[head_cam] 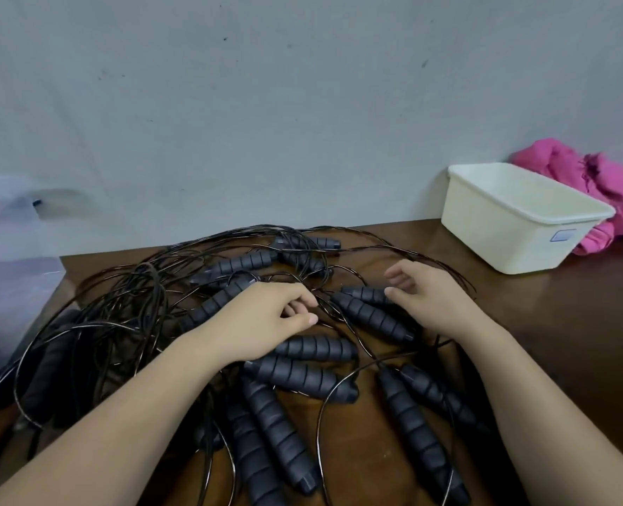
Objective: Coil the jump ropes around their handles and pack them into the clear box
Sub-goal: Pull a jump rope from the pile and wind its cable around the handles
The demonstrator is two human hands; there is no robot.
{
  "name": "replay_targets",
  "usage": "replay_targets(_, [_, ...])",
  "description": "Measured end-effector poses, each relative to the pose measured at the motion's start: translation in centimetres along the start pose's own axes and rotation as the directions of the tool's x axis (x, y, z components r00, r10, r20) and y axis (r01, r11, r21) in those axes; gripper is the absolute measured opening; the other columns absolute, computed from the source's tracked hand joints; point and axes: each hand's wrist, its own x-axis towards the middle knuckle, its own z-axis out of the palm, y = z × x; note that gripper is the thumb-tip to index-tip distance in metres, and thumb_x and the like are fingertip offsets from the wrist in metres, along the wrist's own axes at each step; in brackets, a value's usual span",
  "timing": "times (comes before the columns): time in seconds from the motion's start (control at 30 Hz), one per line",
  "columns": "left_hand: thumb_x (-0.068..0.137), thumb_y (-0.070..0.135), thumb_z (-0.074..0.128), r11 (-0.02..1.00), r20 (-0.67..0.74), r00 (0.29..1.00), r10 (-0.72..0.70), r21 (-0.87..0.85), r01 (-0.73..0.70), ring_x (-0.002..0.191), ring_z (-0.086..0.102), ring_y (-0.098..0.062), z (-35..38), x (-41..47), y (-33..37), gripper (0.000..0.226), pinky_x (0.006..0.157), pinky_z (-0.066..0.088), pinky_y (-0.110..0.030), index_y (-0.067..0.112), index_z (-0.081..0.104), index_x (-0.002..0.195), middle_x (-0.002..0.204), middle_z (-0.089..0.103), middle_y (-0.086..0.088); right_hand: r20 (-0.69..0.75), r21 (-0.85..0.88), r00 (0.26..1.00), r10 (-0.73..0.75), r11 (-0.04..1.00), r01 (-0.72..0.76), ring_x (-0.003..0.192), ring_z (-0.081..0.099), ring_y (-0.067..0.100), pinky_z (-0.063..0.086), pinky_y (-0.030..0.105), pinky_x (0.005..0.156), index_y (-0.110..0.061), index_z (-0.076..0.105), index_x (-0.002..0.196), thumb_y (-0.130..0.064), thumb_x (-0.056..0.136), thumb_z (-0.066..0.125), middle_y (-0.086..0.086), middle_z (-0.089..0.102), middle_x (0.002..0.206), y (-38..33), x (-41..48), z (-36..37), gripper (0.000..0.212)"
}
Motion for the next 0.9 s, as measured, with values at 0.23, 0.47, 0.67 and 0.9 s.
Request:
replay_targets(0.23, [0.101,0.044,0.064,1.0,-0.021,1.0,0.005,-0.017,-0.005,0.1,0.066,0.004,0.1,-0.2,-0.3,0.022,0.093,0.056,-0.029,0.041,0.07,0.122,0.102,0.073,0.02,-0.089,0.054,0.994,0.064,0.997,-0.059,0.102,0.063,-0.003,0.047,0.015,0.082,-0.034,0.069,0.114,-0.025,0.103,0.064,-0.017,0.069,0.105,0.1,-1.5,-1.9,0.015])
replay_targets(0.47, [0.101,0.045,0.065,1.0,-0.04,0.999,0.023,0.014,-0.022,0.101,0.065,0.007,0.6,-0.1,-0.3,0.021,0.094,0.053,-0.025,0.042,0.07,0.12,0.103,0.072,0.022,-0.173,-0.169,0.949,0.265,0.941,-0.293,0.114,0.061,0.019,0.048,0.036,0.093,-0.03,0.066,0.124,-0.031,0.097,0.07,-0.005,0.06,0.121,4.2,-5.4,-7.0,0.027])
replay_targets(0.67, [0.1,0.044,0.067,0.999,-0.044,0.999,0.027,0.027,-0.026,0.1,0.064,0.011,1.0,0.0,-0.1,0.018,0.093,0.053,-0.023,0.042,0.071,0.118,0.101,0.073,0.023,-0.151,-0.198,0.903,0.402,0.883,-0.426,0.115,0.063,0.022,0.054,0.041,0.097,-0.028,0.052,0.14,-0.063,0.087,0.074,-0.005,0.053,0.124,7.9,-11.8,-6.5,0.067])
replay_targets(0.9, [0.1,0.041,0.068,0.999,-0.053,0.998,0.031,0.027,-0.03,0.101,0.064,0.01,1.1,-0.2,0.1,0.016,0.092,0.051,-0.02,0.041,0.072,0.116,0.1,0.074,0.022,-0.22,-0.191,0.885,0.411,0.871,-0.452,0.097,0.061,0.021,0.056,0.045,0.087,-0.024,0.062,0.12,-0.057,0.1,0.059,-0.001,0.062,0.116,7.7,-13.1,-4.4,0.039])
